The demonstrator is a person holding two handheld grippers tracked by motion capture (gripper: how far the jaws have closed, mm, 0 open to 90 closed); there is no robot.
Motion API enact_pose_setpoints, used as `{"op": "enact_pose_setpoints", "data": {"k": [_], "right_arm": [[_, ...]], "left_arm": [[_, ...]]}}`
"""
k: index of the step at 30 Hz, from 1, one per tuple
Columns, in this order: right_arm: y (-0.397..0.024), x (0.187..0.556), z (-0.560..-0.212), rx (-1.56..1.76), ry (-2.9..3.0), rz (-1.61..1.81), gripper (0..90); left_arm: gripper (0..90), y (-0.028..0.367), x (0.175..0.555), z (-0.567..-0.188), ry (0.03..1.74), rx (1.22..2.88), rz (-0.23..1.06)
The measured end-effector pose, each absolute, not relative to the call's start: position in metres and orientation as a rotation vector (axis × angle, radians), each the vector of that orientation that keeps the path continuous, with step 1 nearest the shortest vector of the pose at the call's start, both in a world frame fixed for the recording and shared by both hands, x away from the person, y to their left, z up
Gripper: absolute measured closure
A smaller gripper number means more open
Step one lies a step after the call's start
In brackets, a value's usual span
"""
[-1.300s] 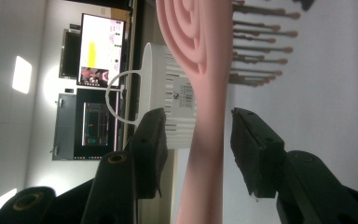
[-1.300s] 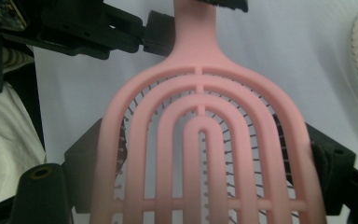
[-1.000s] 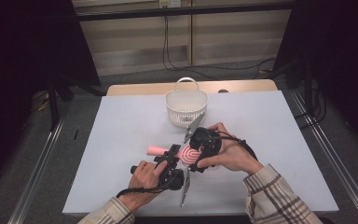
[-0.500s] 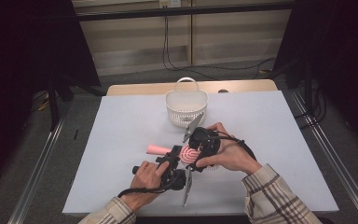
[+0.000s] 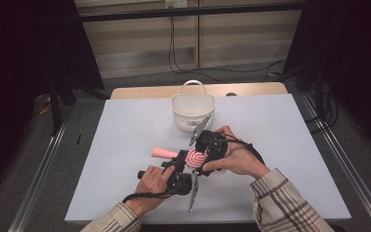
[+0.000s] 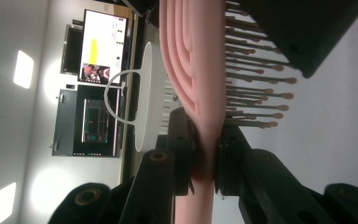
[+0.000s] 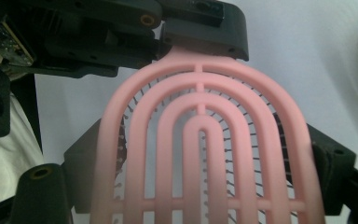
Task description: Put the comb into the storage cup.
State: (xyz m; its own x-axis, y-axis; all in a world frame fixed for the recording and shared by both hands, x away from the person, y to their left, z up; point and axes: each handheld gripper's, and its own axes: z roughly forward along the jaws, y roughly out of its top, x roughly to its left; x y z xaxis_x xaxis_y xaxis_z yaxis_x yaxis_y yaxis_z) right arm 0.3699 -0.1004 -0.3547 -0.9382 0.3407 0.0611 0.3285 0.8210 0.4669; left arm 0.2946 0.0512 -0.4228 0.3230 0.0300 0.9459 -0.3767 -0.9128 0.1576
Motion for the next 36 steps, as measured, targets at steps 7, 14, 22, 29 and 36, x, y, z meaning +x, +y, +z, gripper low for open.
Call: {"op": "enact_pose_setpoints", "data": {"k": [7, 14, 22, 29, 36], "right_arm": [[-0.099, 0.369, -0.352, 0.549, 2.968, 0.754, 19.1], [-0.097, 0.369, -0.353, 0.545, 2.969, 0.745, 17.0], [-0.103, 0.368, -0.349, 0.537, 2.945, 0.781, 10.6], [-0.111, 0.365, -0.352, 0.568, 2.932, 0.761, 8.8], [-0.121, 0.365, -0.354, 0.594, 2.926, 0.787, 6.1]], "left_arm": [[80.1, 0.053, 0.295, -0.422, -0.300, 2.235, 1.596], [80.4, 0.055, 0.297, -0.422, -0.295, 2.248, 1.589], [80.8, 0.056, 0.300, -0.426, -0.289, 2.274, 1.555], [80.8, 0.057, 0.302, -0.425, -0.266, 2.268, 1.546], [80.8, 0.061, 0.305, -0.425, -0.227, 2.279, 1.550]]}}
